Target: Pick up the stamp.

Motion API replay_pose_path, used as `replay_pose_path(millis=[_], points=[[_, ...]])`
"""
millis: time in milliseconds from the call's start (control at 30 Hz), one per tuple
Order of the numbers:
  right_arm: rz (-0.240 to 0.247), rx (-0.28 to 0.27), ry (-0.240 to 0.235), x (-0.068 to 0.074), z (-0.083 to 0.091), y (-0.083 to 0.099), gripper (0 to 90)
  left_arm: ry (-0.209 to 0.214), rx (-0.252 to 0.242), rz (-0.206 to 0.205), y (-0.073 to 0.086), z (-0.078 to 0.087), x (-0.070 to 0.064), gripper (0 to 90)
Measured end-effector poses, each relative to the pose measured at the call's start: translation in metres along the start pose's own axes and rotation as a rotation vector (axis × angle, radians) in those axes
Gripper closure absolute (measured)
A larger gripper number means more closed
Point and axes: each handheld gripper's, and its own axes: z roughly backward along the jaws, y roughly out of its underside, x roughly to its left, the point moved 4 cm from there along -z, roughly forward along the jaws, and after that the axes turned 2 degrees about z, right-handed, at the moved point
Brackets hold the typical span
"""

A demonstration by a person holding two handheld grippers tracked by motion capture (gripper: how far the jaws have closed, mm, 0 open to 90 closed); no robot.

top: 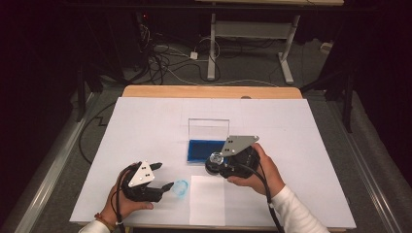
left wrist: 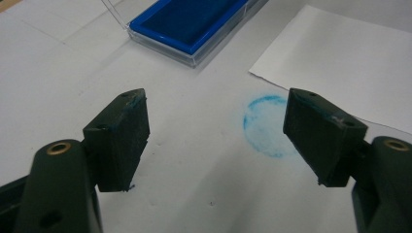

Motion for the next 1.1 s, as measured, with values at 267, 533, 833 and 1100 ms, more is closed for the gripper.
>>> replay_pose_path(millis=[267, 533, 833, 1100], points=[[0.002, -0.008, -0.001, 0.005, -0.002, -0.003, 56.9, 0.01, -0.004, -0.003, -0.003, -0.001, -0.003, 24.1], [0.009, -0.018, -0.009, 0.01, -0.003, -0.008, 57.0, 0.032, -0.017, -0.015, -0.013, -0.008, -0.008, 23.2], [0.018, -0.027, -0.018, 0.016, -0.004, -0.01, 57.0, 0.071, -0.027, -0.054, -0.026, -0.018, -0.019, 23.3], [0.008, -0.027, -0.019, 0.018, -0.007, -0.009, 56.9, 0.085, -0.046, -0.051, -0.034, -0.022, -0.021, 23.3]])
